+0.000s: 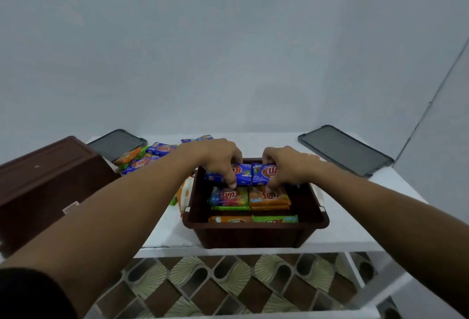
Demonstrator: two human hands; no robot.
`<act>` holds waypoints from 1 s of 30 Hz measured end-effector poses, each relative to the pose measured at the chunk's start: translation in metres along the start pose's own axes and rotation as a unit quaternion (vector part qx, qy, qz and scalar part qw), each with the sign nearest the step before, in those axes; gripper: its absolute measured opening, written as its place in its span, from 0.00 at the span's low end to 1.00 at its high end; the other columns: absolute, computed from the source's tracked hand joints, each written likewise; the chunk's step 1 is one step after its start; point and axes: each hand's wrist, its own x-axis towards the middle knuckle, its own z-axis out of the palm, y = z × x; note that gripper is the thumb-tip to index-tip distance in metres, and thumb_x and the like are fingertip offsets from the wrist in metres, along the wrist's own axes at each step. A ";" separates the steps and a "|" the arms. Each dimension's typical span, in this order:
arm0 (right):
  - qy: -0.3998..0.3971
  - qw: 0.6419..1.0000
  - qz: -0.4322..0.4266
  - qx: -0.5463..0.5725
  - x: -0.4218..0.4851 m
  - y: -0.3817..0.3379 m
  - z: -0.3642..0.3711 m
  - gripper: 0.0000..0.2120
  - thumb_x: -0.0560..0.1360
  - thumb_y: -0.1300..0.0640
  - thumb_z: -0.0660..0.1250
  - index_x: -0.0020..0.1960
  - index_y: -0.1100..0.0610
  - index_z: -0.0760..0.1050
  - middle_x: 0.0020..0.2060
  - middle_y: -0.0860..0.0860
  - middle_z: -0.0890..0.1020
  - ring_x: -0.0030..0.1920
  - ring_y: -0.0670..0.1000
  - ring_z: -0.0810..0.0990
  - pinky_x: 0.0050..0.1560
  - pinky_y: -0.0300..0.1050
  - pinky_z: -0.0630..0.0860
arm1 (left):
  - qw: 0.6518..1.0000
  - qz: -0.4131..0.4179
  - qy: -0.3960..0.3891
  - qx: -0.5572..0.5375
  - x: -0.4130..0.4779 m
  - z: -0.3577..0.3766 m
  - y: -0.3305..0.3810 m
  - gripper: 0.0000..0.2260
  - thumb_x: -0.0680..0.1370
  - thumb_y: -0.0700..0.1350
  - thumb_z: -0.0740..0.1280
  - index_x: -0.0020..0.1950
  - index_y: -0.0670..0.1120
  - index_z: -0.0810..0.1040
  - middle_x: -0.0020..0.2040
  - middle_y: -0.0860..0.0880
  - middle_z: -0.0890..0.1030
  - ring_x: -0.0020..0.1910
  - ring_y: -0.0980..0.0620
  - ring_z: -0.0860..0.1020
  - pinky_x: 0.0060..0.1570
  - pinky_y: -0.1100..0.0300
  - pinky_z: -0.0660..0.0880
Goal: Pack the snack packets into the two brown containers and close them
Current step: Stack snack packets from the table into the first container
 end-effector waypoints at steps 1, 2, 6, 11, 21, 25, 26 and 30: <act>-0.007 1.000 0.000 -0.006 0.001 0.000 0.006 0.29 0.61 0.46 0.83 0.52 0.47 0.68 0.49 0.46 0.77 0.46 0.47 0.76 0.38 0.42 0.73 | 1.000 -0.003 -0.006 0.007 0.001 0.006 0.002 0.33 0.66 0.63 0.79 0.67 0.53 0.77 0.60 0.53 0.79 0.57 0.50 0.76 0.57 0.48 0.78; -0.014 1.000 -0.002 -0.011 0.002 0.000 0.013 0.28 0.61 0.46 0.83 0.52 0.47 0.68 0.48 0.46 0.77 0.46 0.48 0.77 0.38 0.42 0.74 | 1.000 -0.006 -0.011 0.010 0.002 0.014 0.003 0.32 0.66 0.62 0.78 0.67 0.53 0.77 0.60 0.53 0.80 0.57 0.50 0.77 0.57 0.48 0.78; -0.048 0.999 0.000 -0.017 0.007 0.006 0.035 0.27 0.64 0.49 0.82 0.53 0.48 0.68 0.51 0.48 0.77 0.51 0.51 0.77 0.44 0.44 0.77 | 0.999 -0.039 -0.025 0.011 0.010 0.045 0.007 0.32 0.67 0.60 0.79 0.68 0.53 0.76 0.59 0.51 0.80 0.56 0.49 0.78 0.55 0.49 0.79; -0.067 0.993 -0.010 -0.097 0.011 0.004 0.054 0.26 0.66 0.46 0.80 0.54 0.48 0.67 0.55 0.51 0.80 0.54 0.55 0.79 0.59 0.54 0.75 | 0.997 -0.068 -0.008 0.023 0.015 0.067 0.015 0.32 0.69 0.58 0.79 0.69 0.51 0.75 0.61 0.49 0.80 0.58 0.47 0.79 0.56 0.48 0.80; -0.035 0.985 -0.058 -0.156 0.013 0.013 0.051 0.33 0.69 0.47 0.78 0.72 0.49 0.73 0.63 0.51 0.76 0.63 0.54 0.75 0.60 0.49 0.77 | 0.997 -0.060 0.049 0.028 0.012 0.078 0.015 0.33 0.71 0.54 0.78 0.73 0.50 0.72 0.65 0.49 0.74 0.64 0.46 0.75 0.56 0.51 0.77; -0.055 0.986 -0.044 -0.151 0.018 0.016 0.051 0.29 0.71 0.53 0.77 0.71 0.50 0.75 0.65 0.52 0.78 0.63 0.55 0.77 0.60 0.49 0.76 | 0.997 -0.070 0.032 0.012 0.015 0.075 0.009 0.21 0.74 0.53 0.76 0.65 0.50 0.79 0.61 0.49 0.79 0.58 0.47 0.78 0.51 0.54 0.77; -0.057 0.986 -0.044 -0.152 0.020 0.015 0.051 0.29 0.72 0.53 0.77 0.71 0.50 0.75 0.65 0.52 0.78 0.63 0.55 0.77 0.60 0.49 0.77 | 0.997 -0.073 0.024 0.005 0.016 0.075 0.009 0.20 0.75 0.52 0.75 0.65 0.50 0.80 0.61 0.48 0.80 0.57 0.47 0.78 0.52 0.54 0.77; -0.066 0.983 -0.053 -0.161 0.023 0.014 0.050 0.27 0.73 0.53 0.76 0.70 0.51 0.76 0.65 0.51 0.79 0.64 0.54 0.77 0.62 0.50 0.76 | 0.997 -0.075 0.015 -0.008 0.019 0.076 0.007 0.19 0.76 0.53 0.74 0.66 0.49 0.82 0.63 0.49 0.81 0.60 0.48 0.78 0.56 0.52 0.78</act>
